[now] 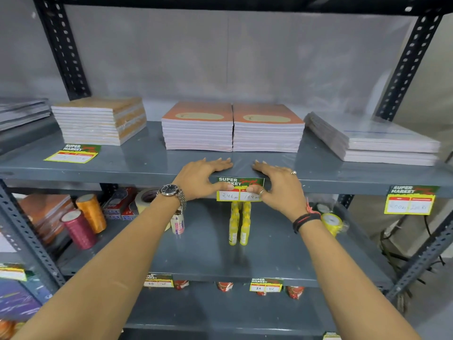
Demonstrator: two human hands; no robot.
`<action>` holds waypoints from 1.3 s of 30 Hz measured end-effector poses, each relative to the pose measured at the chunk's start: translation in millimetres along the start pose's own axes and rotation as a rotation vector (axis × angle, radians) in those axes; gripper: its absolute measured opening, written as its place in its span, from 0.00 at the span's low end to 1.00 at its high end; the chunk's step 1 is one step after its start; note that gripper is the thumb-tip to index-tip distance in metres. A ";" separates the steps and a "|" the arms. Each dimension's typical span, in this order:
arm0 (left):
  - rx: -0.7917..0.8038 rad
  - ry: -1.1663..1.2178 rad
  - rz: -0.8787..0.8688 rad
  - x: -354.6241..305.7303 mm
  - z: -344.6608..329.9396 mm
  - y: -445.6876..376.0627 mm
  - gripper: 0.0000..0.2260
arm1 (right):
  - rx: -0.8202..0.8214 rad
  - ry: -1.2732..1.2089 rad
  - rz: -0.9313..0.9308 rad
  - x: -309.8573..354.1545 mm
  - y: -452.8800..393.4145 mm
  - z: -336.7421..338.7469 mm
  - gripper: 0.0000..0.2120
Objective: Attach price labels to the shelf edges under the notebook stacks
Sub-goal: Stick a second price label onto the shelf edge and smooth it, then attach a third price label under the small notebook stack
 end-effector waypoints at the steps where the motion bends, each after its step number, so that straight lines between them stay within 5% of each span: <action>1: 0.008 0.013 -0.005 0.8 1.4 -0.7 0.29 | 0.025 -0.004 0.006 -0.1 -1.2 1.9 0.27; 6: 0.042 0.299 0.008 7.5 8.3 2.7 0.21 | 0.278 -0.004 -0.004 -3.7 -6.1 16.4 0.30; 10: -0.098 0.564 0.110 27.9 25.6 35.7 0.20 | 0.469 -0.094 -0.085 12.1 -14.5 27.0 0.33; 20: -0.247 0.197 0.522 192.3 93.0 110.3 0.22 | 0.240 -0.190 0.103 162.4 -78.8 -69.7 0.28; 25: -0.154 0.119 0.742 292.1 102.5 137.0 0.22 | 0.205 -0.336 -0.007 242.8 -121.6 -139.0 0.23; 29: -0.089 0.081 0.722 340.9 99.5 151.0 0.17 | 0.189 -0.363 -0.159 281.7 -155.7 -192.9 0.20; 39: -0.066 0.473 0.618 365.8 88.3 141.9 0.15 | -0.043 -0.401 -0.384 288.8 -174.0 -228.8 0.08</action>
Point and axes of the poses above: each hand's wrist, its own y-axis away from the middle knuckle, its own z-axis out of the back of the hand, x = y × z, the point moved 2 cm from there along -y, towards the middle knuckle, and after that the axes turned 10 degrees about -y, right-handed, at the moved point
